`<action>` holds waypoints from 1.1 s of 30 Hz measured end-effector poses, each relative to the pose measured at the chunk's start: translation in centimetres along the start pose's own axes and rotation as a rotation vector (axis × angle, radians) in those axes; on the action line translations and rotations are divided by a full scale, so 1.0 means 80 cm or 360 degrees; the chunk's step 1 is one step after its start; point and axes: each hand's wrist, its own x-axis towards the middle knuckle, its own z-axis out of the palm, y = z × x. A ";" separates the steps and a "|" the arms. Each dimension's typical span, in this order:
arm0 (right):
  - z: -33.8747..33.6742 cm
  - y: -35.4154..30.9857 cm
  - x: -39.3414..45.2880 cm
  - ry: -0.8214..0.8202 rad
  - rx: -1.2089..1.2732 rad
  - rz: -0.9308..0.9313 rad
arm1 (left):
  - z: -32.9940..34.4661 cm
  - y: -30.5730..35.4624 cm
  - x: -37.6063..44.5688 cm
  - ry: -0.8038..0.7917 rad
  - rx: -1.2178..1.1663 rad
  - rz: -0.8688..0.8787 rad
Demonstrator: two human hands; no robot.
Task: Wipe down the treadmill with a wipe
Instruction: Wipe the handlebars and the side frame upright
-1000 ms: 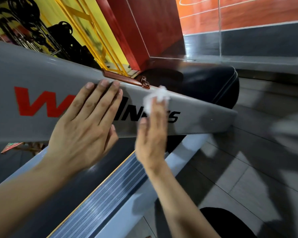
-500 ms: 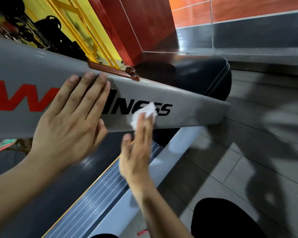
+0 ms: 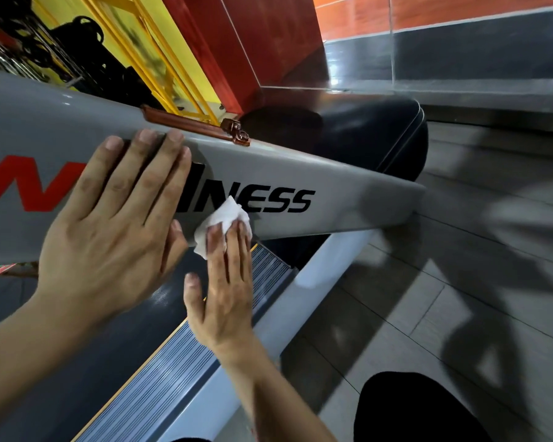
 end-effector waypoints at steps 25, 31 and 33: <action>-0.069 0.036 0.126 0.0077 0.0295 0.0399 | 0.030 0.044 0.040 0.0172 -0.0352 -0.0048; -0.107 0.060 0.185 -0.0189 -0.0088 0.0441 | 0.055 0.044 0.075 0.0201 -0.0352 -0.0249; -0.121 0.072 0.197 -0.0296 -0.0261 0.0673 | 0.056 0.040 0.073 0.0252 -0.0334 -0.0209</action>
